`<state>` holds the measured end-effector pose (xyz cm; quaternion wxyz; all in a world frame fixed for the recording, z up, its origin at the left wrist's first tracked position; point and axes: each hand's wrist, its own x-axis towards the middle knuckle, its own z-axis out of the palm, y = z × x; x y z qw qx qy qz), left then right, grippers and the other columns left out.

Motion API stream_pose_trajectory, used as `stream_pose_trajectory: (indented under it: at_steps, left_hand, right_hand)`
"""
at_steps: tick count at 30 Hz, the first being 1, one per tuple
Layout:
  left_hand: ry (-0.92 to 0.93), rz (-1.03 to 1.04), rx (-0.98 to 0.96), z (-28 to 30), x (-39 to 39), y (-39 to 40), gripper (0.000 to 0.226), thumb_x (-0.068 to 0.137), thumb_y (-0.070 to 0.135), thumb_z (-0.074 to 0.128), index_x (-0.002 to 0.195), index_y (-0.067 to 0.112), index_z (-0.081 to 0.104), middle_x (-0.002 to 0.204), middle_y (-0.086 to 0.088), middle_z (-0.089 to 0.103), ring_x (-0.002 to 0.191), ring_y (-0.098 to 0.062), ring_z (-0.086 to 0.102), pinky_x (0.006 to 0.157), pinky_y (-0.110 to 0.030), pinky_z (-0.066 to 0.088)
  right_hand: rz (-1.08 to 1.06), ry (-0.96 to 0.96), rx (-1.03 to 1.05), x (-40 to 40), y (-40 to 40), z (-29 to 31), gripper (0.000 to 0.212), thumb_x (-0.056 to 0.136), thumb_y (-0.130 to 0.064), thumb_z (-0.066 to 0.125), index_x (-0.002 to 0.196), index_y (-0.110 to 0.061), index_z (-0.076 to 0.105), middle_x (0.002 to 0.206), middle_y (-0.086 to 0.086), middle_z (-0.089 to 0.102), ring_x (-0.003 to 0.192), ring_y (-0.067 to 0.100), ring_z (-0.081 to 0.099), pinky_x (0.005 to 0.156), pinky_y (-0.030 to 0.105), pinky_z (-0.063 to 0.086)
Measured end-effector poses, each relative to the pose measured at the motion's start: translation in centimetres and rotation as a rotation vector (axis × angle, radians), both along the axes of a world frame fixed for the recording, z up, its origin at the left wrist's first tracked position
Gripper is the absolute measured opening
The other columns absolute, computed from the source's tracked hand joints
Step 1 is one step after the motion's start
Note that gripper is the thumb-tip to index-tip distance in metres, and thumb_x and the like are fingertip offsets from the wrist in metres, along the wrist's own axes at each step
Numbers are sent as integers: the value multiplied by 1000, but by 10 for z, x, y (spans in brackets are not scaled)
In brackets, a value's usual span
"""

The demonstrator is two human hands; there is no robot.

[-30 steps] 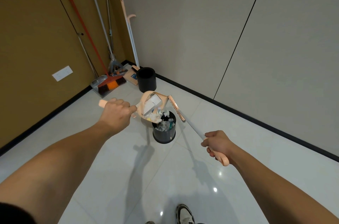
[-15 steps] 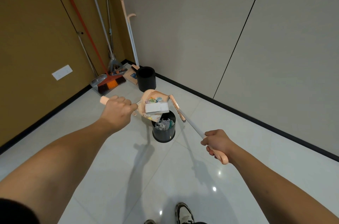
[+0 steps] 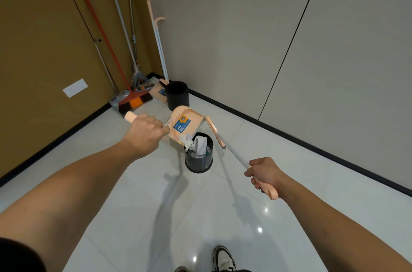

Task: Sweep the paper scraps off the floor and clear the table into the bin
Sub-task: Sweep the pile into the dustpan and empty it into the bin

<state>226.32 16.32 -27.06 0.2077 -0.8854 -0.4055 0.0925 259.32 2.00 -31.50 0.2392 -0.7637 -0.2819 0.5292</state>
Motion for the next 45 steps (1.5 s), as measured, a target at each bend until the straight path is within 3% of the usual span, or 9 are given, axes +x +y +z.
stream_pose_trajectory:
  at_steps: [6,14,18,20,25,33,36,40,45]
  left_hand:
    - [-28,16,11,0,6,-2,26,85,17,60,107,30,64,85,5,65,81,-16,58,69,-30,34]
    - [69,-61,12,3,4,0,24,89,19,58,112,27,59,95,2,64,90,-18,56,75,-32,34]
    - [55,-20,17,5,1,3,27,88,22,61,114,29,59,95,4,64,90,-16,56,76,-32,34]
    - [34,12,16,7,-4,4,27,88,22,60,114,30,60,95,5,65,89,-15,56,75,-31,33]
    - [-104,159,20,10,-31,-6,22,84,16,60,102,28,66,77,5,62,72,-16,52,67,-31,36]
    - [-397,609,49,-11,-105,-64,6,83,25,61,86,23,66,64,3,60,59,-23,56,55,-29,34]
    - [-455,781,30,-29,-127,-100,13,86,36,54,89,25,60,71,1,63,65,-26,60,55,-29,39]
    - [-444,962,23,-48,-142,-152,18,85,40,53,89,24,60,74,0,65,68,-28,62,55,-30,42]
    - [-388,1155,-11,-63,-138,-228,16,82,39,54,87,25,59,76,-2,67,69,-30,63,54,-29,33]
  right_hand:
    - [-9,20,13,-5,1,4,34,85,1,64,118,2,58,77,16,52,44,21,45,45,24,36]
    - [5,3,27,-3,1,9,14,83,4,62,82,-5,51,73,12,42,43,22,40,43,23,33]
    - [-14,-6,26,-3,2,7,12,83,3,63,95,4,61,74,14,44,47,24,41,43,23,34]
    - [-11,-13,35,-4,4,3,34,83,4,63,114,13,55,76,15,46,52,26,42,42,22,36]
    - [59,-21,72,-18,22,-2,50,83,2,63,128,14,46,77,15,46,56,25,42,42,23,38]
    - [253,55,88,-89,61,-6,14,83,-2,61,97,-4,62,65,12,51,42,18,45,40,21,38]
    - [325,127,59,-136,68,-9,14,86,-2,58,99,-1,62,70,13,51,35,15,45,36,18,35]
    - [394,294,-59,-191,73,-9,32,93,-10,56,123,-22,55,86,13,54,35,12,47,34,16,32]
    - [658,417,-257,-230,61,-3,26,92,-25,58,112,-10,63,58,8,48,34,10,38,31,14,24]
